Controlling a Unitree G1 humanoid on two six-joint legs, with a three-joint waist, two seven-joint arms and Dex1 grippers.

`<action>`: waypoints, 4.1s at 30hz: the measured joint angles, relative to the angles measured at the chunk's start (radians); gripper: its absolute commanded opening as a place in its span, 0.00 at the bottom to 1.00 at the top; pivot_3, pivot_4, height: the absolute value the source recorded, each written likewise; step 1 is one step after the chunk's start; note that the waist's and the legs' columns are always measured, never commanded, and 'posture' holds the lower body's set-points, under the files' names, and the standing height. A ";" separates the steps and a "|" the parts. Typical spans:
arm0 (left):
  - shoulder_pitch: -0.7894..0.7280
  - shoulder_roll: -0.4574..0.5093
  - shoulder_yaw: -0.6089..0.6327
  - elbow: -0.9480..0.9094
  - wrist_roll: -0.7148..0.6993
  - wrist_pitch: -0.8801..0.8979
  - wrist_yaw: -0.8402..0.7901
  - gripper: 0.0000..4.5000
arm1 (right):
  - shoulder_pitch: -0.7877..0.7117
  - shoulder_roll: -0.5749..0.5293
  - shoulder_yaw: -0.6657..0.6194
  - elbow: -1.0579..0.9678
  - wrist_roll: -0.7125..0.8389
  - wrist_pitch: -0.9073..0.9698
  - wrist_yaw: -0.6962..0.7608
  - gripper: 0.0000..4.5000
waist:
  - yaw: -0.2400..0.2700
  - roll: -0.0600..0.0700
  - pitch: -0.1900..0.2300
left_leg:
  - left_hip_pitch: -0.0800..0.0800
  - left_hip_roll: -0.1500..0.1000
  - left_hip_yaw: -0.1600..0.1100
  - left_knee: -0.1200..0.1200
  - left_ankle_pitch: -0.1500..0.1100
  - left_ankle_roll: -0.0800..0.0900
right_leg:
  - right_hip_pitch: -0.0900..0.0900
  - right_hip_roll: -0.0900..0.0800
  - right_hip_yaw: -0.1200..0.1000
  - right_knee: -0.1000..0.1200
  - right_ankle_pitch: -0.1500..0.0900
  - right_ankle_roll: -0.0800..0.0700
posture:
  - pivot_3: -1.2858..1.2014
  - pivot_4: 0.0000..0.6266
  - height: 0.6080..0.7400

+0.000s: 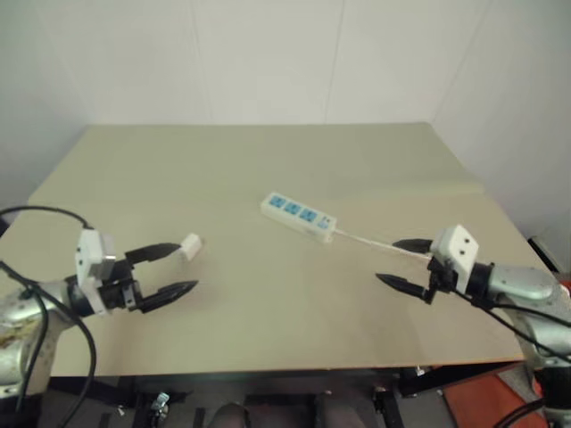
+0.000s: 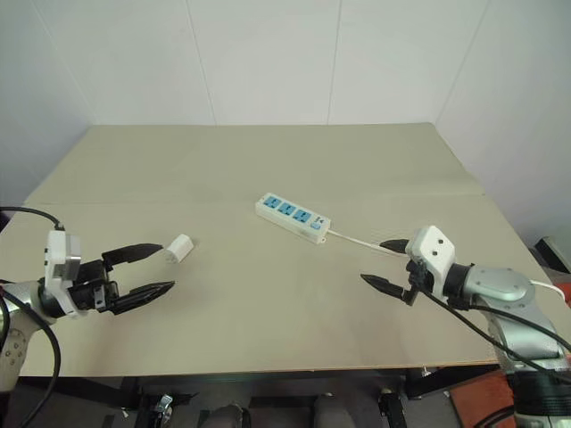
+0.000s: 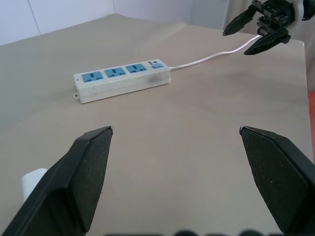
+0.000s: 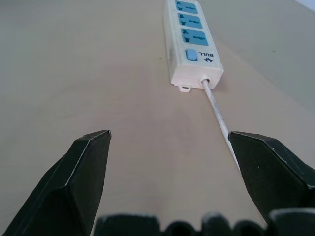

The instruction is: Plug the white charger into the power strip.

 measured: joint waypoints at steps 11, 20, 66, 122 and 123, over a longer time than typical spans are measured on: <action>-0.069 -0.075 -0.139 -0.025 0.000 0.003 0.026 1.00 | -0.529 0.227 0.120 0.747 -0.121 -0.160 0.062 0.99 | -0.014 0.000 0.000 | 0.000 0.000 0.001 0.000 0.000 0.000 | 0.000 0.000 0.001 0.000 0.004 -0.005 | 0.52 0.24 1.00; -0.044 -0.082 -0.167 -0.081 -0.001 0.004 0.041 1.00 | -0.666 0.311 0.159 1.157 -0.265 -0.353 0.067 0.99 | -0.022 0.001 0.001 | -0.002 -0.001 0.001 0.000 0.000 0.000 | 0.000 -0.001 0.002 -0.002 0.007 -0.007 | 0.52 0.24 1.00; -0.086 -0.087 -0.181 -0.039 0.020 -0.001 0.040 1.00 | -0.116 0.184 0.061 0.274 -0.177 -0.086 0.088 0.01 | -0.017 0.001 0.001 | -0.001 -0.001 0.002 0.000 0.000 0.000 | 0.000 0.000 0.003 -0.002 0.002 0.002 | 0.52 0.24 1.00; -0.115 -0.085 -0.186 -0.003 0.024 0.000 0.047 1.00 | -0.113 0.475 0.083 0.309 -0.077 -0.146 -0.194 0.99 | -0.016 0.001 0.001 | -0.001 -0.001 0.002 0.000 0.000 0.000 | -0.001 0.000 0.004 -0.002 0.003 0.002 | 0.52 0.24 1.00; -0.115 -0.085 -0.186 -0.003 0.024 0.000 0.048 1.00 | -0.114 0.476 0.083 0.313 -0.077 -0.146 -0.194 0.99 | -0.016 0.001 0.001 | -0.001 -0.001 0.002 0.000 0.000 0.000 | -0.001 0.000 0.004 -0.002 0.003 0.002 | 0.52 0.24 1.00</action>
